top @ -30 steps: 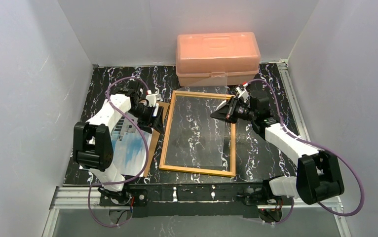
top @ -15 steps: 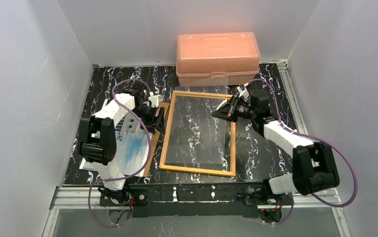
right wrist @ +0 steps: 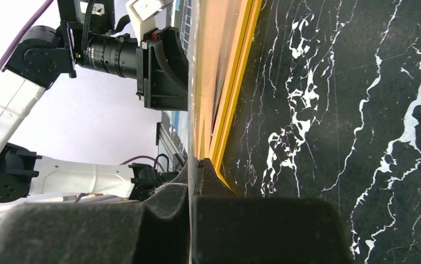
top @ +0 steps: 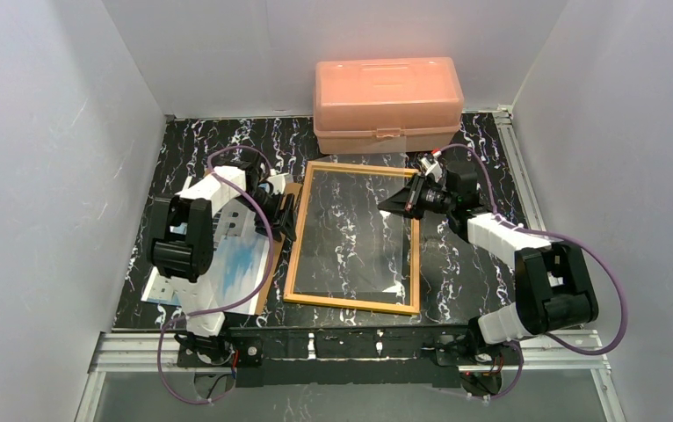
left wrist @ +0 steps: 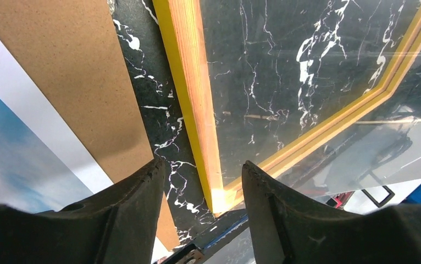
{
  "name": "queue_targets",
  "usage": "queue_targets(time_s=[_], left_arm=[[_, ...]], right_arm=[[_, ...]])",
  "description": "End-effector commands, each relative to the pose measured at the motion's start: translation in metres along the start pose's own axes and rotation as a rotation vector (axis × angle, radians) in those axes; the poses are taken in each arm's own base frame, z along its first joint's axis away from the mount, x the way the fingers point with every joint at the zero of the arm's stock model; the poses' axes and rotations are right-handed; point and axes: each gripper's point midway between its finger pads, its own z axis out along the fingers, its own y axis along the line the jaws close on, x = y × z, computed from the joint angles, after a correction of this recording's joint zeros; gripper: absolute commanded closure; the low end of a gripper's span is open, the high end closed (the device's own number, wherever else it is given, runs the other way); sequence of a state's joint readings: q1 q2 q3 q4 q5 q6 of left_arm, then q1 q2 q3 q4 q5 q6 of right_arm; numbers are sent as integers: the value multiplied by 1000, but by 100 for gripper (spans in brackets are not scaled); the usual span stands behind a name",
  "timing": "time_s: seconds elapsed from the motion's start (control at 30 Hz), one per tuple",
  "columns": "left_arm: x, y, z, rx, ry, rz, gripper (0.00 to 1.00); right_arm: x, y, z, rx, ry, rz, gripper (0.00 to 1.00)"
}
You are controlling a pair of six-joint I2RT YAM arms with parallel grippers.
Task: Put the photo into the frame
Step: Place the photo frame item in the photo frame.
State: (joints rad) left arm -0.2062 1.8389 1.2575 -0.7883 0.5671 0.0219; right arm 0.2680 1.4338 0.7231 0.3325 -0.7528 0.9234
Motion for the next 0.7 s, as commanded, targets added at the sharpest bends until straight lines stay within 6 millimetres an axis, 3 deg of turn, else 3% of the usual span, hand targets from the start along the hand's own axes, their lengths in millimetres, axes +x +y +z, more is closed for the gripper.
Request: queue_targets(time_s=[0.0,0.67], left_arm=[[-7,-6,-1,11,-8,16,48],[-18,-5,11,2,9,26,56]], right_arm=[[-6,2,-3,-37,-5,-58,99],[-11,-26,3,-2,51,-78,99]])
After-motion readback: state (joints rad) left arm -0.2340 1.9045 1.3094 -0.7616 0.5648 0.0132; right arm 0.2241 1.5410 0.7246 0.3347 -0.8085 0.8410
